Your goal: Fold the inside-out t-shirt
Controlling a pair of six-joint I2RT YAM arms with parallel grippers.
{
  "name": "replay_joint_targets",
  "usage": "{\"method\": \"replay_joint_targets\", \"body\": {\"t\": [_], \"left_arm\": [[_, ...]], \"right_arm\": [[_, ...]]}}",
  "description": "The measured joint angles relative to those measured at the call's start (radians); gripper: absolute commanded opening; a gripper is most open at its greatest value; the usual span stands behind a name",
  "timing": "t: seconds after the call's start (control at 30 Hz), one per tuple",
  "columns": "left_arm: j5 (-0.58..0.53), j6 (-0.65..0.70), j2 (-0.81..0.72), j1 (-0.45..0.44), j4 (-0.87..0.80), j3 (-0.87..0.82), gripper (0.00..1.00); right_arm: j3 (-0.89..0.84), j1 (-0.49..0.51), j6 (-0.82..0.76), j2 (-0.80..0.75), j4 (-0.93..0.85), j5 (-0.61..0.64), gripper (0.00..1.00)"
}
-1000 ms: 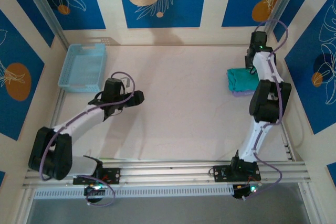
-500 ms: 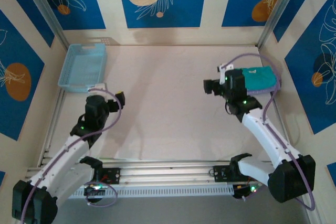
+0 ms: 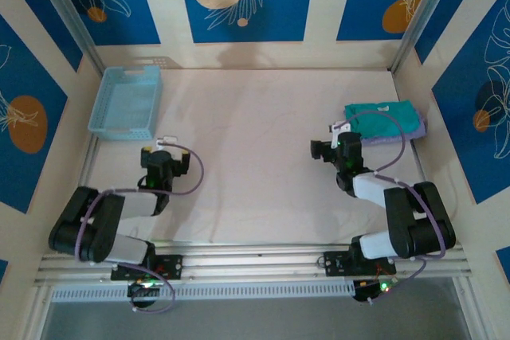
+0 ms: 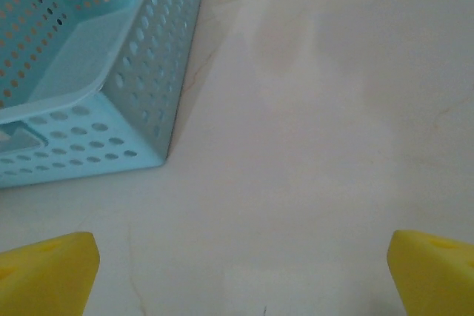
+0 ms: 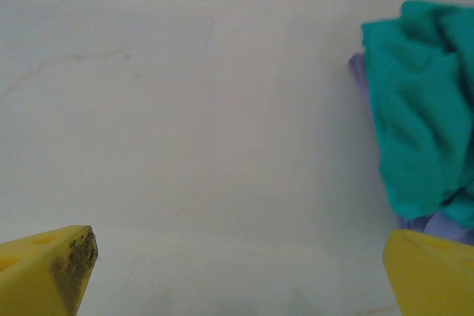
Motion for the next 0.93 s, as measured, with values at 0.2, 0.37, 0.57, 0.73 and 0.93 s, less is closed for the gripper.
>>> {"method": "replay_joint_targets", "body": {"t": [0.2,0.37,0.57,0.73,0.93], "left_arm": [[0.117,-0.003,0.083,0.092,0.122,0.027,0.99],[0.197,-0.01,0.109,0.122,0.121,0.042,1.0],[0.23,-0.013,0.109,0.123,0.125,0.042,1.0],[0.239,-0.013,0.109,0.123,0.125,0.042,1.0],[0.241,-0.013,0.109,0.123,0.125,0.042,1.0]], "right_arm": [[-0.054,-0.114,0.027,0.123,0.194,-0.114,0.99],[-0.048,-0.144,0.045,0.131,0.213,-0.174,0.99],[-0.043,-0.144,0.047,0.131,0.231,-0.196,0.99],[-0.043,-0.143,0.047,0.131,0.232,-0.204,0.99],[-0.043,-0.144,0.047,0.131,0.234,-0.206,0.99]]}}
